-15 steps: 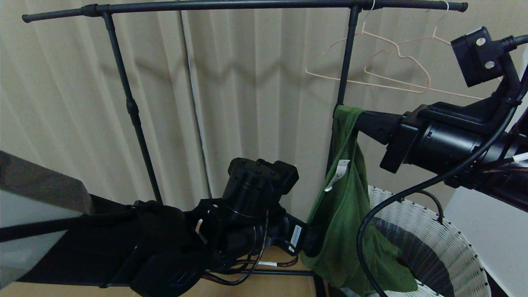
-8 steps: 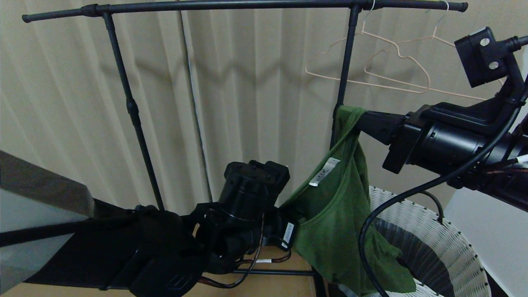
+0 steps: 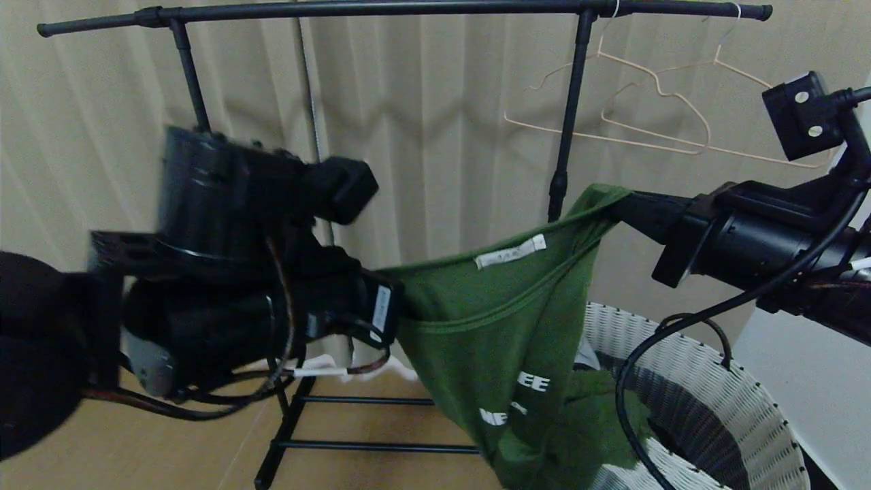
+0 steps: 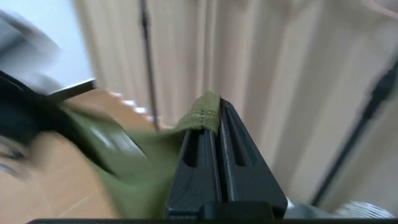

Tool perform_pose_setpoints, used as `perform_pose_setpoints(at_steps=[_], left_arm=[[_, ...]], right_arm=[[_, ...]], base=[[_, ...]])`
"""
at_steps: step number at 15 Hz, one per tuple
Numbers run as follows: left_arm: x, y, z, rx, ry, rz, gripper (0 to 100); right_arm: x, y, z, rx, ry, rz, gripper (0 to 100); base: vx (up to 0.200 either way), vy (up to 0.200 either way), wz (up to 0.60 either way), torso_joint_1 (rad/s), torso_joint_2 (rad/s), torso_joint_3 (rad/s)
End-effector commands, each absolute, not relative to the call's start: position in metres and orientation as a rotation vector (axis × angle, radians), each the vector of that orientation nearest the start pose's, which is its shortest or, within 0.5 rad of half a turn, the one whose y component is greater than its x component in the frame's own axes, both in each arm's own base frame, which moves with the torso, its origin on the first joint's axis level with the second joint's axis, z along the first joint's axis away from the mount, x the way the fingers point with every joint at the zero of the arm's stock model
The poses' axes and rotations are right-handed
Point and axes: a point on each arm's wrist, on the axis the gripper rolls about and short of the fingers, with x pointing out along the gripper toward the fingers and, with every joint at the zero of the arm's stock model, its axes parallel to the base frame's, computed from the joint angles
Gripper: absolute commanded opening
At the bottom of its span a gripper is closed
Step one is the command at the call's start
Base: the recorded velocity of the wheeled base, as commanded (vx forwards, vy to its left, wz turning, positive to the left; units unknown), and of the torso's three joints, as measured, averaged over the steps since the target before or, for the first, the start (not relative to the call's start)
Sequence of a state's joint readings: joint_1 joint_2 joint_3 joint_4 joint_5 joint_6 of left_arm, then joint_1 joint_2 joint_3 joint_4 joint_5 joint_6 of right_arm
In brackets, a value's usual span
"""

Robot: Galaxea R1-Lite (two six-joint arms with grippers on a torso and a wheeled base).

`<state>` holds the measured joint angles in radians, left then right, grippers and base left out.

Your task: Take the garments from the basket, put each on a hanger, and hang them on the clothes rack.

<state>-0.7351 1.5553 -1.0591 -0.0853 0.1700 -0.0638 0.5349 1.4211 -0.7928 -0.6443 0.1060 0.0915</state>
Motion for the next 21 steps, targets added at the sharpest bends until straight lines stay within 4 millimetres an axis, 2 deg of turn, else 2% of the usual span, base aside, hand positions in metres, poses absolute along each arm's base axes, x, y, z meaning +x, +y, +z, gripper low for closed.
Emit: perform_pose_setpoints(at_steps=[1,3,6,10,13,15,18,19,21], left_arm=[[0.192,-0.159,0.294,0.045,0.246,-0.526,0],[0.191,-0.158,0.311,0.031,0.212,-0.524,0],[0.191,-0.158,0.322,0.035,0.208,-0.486,0],[0.195,-0.159,0.311,0.092,0.222,-0.369,0],[0.183,-0.156,0.315,0.102,0.203,-0.400,0],[0.176,-0.166,0.318,0.101,0.191,-0.452,0],[0.184,-0.175,0.326,0.080,0.144,-0.457,0],[0.195,-0.183,0.331,0.069,0.127,-0.448,0],[0.216,-0.195,0.329,0.070,0.136,-0.426,0]], right_arm=[[0.211,0.114,0.261,0.094,-0.005,0.595,0],[0.217,0.105,0.267,0.097,-0.027,0.550,0],[0.216,0.102,0.271,0.101,-0.044,0.541,0],[0.217,0.103,0.275,0.082,-0.062,0.544,0],[0.222,0.100,0.281,0.045,-0.089,0.524,0],[0.224,0.097,0.280,0.030,-0.088,0.511,0],[0.210,0.092,0.288,0.034,-0.117,0.514,0],[0.198,0.087,0.291,0.032,-0.103,0.516,0],[0.176,0.077,0.299,0.034,-0.088,0.524,0]], base=[[0.000,0.000,0.00,0.000,0.00,0.000],[0.000,0.000,0.00,0.000,0.00,0.000],[0.000,0.000,0.00,0.000,0.00,0.000],[0.000,0.000,0.00,0.000,0.00,0.000],[0.000,0.000,0.00,0.000,0.00,0.000],[0.000,0.000,0.00,0.000,0.00,0.000],[0.000,0.000,0.00,0.000,0.00,0.000],[0.000,0.000,0.00,0.000,0.00,0.000],[0.000,0.000,0.00,0.000,0.00,0.000]])
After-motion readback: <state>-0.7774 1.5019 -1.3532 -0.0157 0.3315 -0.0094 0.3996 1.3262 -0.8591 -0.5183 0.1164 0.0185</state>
